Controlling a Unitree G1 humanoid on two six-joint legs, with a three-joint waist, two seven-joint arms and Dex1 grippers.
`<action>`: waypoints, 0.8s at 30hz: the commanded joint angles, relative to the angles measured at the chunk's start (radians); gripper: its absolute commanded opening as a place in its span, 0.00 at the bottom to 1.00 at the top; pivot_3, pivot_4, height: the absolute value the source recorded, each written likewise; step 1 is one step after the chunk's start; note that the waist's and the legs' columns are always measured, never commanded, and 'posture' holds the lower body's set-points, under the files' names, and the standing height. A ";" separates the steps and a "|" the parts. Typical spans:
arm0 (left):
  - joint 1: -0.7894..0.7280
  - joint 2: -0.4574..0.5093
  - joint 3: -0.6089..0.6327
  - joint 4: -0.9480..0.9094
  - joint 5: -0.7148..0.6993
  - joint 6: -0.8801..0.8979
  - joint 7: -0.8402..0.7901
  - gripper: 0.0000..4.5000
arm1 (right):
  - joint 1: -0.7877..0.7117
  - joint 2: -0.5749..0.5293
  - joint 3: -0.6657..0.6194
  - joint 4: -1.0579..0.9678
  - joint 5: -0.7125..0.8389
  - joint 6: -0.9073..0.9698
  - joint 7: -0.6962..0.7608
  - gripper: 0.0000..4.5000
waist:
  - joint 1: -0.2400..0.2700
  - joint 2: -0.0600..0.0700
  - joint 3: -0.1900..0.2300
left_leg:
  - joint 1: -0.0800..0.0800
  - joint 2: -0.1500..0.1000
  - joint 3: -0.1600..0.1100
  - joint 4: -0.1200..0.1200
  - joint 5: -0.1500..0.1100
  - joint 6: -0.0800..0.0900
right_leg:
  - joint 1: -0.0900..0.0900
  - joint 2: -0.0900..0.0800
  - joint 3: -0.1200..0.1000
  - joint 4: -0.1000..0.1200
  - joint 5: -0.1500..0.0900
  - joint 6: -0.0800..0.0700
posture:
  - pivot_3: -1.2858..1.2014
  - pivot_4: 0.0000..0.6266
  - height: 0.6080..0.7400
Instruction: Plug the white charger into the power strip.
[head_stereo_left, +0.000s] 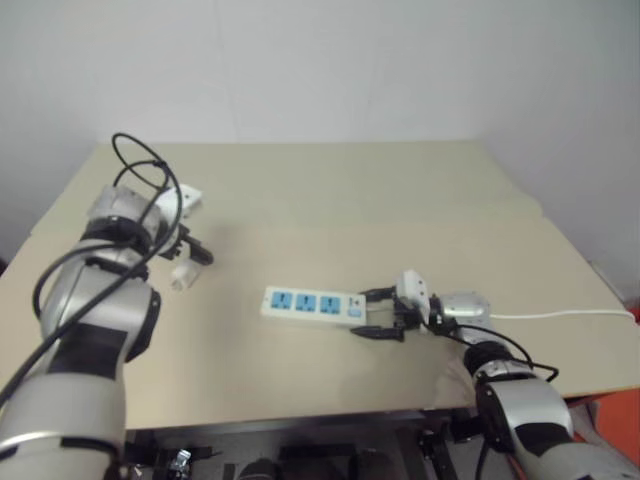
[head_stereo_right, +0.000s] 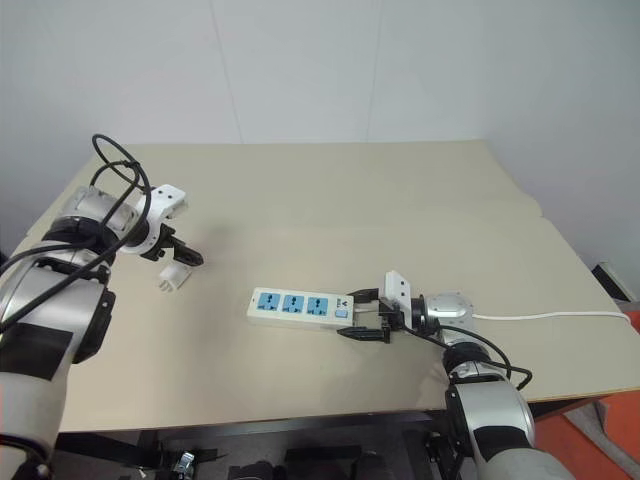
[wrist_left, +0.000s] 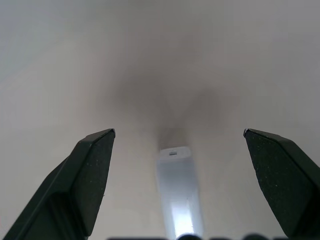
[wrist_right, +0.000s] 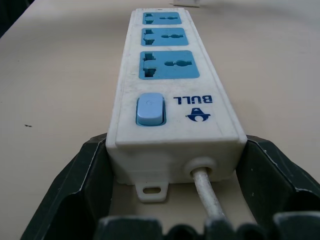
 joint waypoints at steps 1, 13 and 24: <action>-0.017 -0.001 0.023 0.013 0.039 -0.021 0.026 1.00 | 0.010 -0.001 0.005 0.005 -0.011 -0.008 -0.029 0.76 | 0.000 0.000 0.000 | 0.000 0.000 0.000 0.000 0.000 0.000 | 0.000 0.000 0.000 0.001 0.000 0.000 | 0.52 0.24 1.00; 0.050 -0.021 0.051 0.029 0.099 -0.007 0.019 1.00 | 0.009 -0.005 0.011 0.006 -0.020 -0.005 -0.044 0.76 | 0.000 -0.001 -0.001 | 0.000 0.000 0.000 0.000 0.000 0.000 | -0.001 -0.001 0.000 0.003 0.000 0.000 | 0.52 0.24 1.00; 0.050 -0.046 0.083 0.027 0.107 0.013 0.019 0.35 | 0.005 -0.007 0.021 0.008 -0.026 0.000 -0.065 0.76 | -0.002 -0.001 -0.001 | 0.001 -0.001 0.000 0.000 0.000 0.000 | 0.000 -0.001 0.000 0.005 0.000 0.000 | 0.52 0.24 1.00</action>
